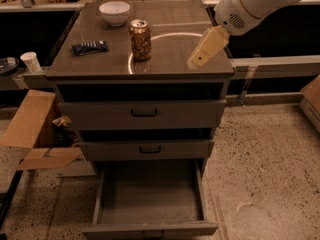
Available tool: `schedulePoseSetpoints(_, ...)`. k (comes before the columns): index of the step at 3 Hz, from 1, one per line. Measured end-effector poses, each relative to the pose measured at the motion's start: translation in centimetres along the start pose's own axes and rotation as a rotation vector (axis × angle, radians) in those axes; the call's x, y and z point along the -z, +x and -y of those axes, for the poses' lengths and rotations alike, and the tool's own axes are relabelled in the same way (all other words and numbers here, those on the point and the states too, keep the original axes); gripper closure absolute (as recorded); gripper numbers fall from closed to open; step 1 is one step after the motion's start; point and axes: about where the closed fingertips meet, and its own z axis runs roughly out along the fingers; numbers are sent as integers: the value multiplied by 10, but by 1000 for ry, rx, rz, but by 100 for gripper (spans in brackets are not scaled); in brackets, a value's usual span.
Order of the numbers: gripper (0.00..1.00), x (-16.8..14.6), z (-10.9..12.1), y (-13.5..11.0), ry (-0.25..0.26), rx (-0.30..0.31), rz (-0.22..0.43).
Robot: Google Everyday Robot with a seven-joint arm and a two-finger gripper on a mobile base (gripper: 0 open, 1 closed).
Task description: Place orange can into bottom drawer
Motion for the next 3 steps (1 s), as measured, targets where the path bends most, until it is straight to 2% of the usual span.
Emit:
schedulePoseSetpoints(1, 0, -44, 23, -33, 2, -37, 110)
schedulePoseSetpoints(2, 0, -73, 35, -53, -7, -53, 171)
schedulePoseSetpoints(3, 0, -73, 35, -53, -7, -53, 171)
